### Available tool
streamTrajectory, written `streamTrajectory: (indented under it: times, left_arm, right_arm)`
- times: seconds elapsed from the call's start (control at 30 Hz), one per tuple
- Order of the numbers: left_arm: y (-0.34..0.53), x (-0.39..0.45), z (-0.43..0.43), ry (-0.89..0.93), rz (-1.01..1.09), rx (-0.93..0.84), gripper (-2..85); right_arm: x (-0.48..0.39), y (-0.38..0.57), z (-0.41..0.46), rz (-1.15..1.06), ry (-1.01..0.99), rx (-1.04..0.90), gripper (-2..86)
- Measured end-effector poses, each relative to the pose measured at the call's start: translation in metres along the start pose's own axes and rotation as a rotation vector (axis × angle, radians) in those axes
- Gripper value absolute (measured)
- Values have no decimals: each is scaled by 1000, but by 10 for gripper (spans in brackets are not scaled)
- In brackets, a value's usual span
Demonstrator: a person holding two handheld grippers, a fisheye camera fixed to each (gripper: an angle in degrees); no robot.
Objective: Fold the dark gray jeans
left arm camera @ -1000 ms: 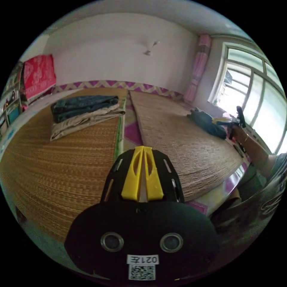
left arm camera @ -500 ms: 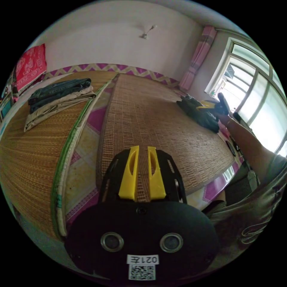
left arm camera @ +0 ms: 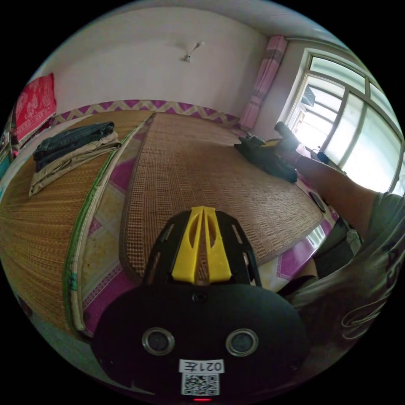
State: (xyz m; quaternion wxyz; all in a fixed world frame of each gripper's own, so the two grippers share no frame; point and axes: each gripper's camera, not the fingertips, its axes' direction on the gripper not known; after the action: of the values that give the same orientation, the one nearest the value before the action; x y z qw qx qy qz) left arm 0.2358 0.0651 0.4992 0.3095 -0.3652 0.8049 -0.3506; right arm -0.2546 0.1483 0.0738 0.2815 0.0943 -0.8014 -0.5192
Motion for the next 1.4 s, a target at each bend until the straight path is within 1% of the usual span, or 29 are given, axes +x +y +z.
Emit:
streamTrajectory:
  times: [0.07,0.13,0.23,0.3,0.37,0.4,0.47,0.5,0.57,0.6,0.63,0.67,0.73,0.8,0.87,0.93,1.0,1.1,1.2,1.23,1.27,1.3,1.33,1.37,1.4]
  left_arm:
    - [8,7,-6,6,3,7,-9]
    - [15,10,-11,3,3,12,-9]
    - [24,14,-14,12,-2,13,-10]
    - [30,15,-16,27,-17,18,-10]
    - [36,18,-19,53,-33,24,-10]
    - [37,19,-20,58,-36,27,-10]
    - [44,23,-26,80,-50,46,-10]
    - [46,24,-28,83,-53,53,-10]
    - [56,25,-34,75,-74,73,-10]
    - [58,24,-35,73,-80,75,-10]
    - [64,22,-39,70,-94,82,-10]
    - [70,19,-43,63,-112,89,-10]
    - [80,13,-50,57,-134,97,-10]
    - [89,9,-55,51,-150,101,-10]
    - [99,7,-59,45,-160,110,-10]
    - [104,9,-58,55,-164,114,-10]
    - [108,12,-53,65,-163,113,-10]
    - [111,22,-44,80,-162,105,-10]
    - [114,33,-36,87,-161,108,-10]
    - [115,37,-33,86,-155,106,-10]
    - [115,42,-30,83,-147,101,-10]
    - [115,44,-28,81,-143,99,-10]
    - [115,48,-24,77,-134,95,-10]
    - [115,52,-19,75,-127,90,-10]
    - [114,54,-16,76,-124,86,-10]
  right_arm:
    - [48,-1,-31,153,-74,22,46]
    - [83,2,-62,248,-116,45,42]
    - [105,5,-131,237,-162,137,41]
    - [95,1,-175,195,-212,180,41]
    - [42,-9,-227,80,-281,214,42]
    - [21,-11,-238,43,-291,216,42]
    - [-77,-16,-266,-119,-349,233,42]
    - [-104,-15,-270,-156,-369,240,42]
    - [-211,-7,-275,-290,-455,264,38]
    - [-235,-5,-273,-310,-481,258,35]
    - [-277,-1,-264,-354,-500,218,30]
    - [-304,6,-255,-367,-549,197,25]
    - [-317,19,-250,-345,-516,208,31]
    - [-313,35,-256,-350,-471,238,52]
    - [-292,55,-268,-372,-547,251,101]
    - [-272,66,-275,-346,-621,266,122]
    - [-260,72,-273,-315,-632,274,128]
    - [-262,75,-252,-286,-562,258,130]
    - [-261,78,-222,-263,-531,218,108]
    - [-243,84,-218,-232,-581,236,83]
    - [-209,91,-214,-148,-663,243,49]
    - [-187,97,-215,-101,-706,266,46]
    - [-132,113,-218,7,-775,328,41]
    - [-71,135,-221,125,-797,384,38]
    - [-39,149,-222,183,-807,411,37]
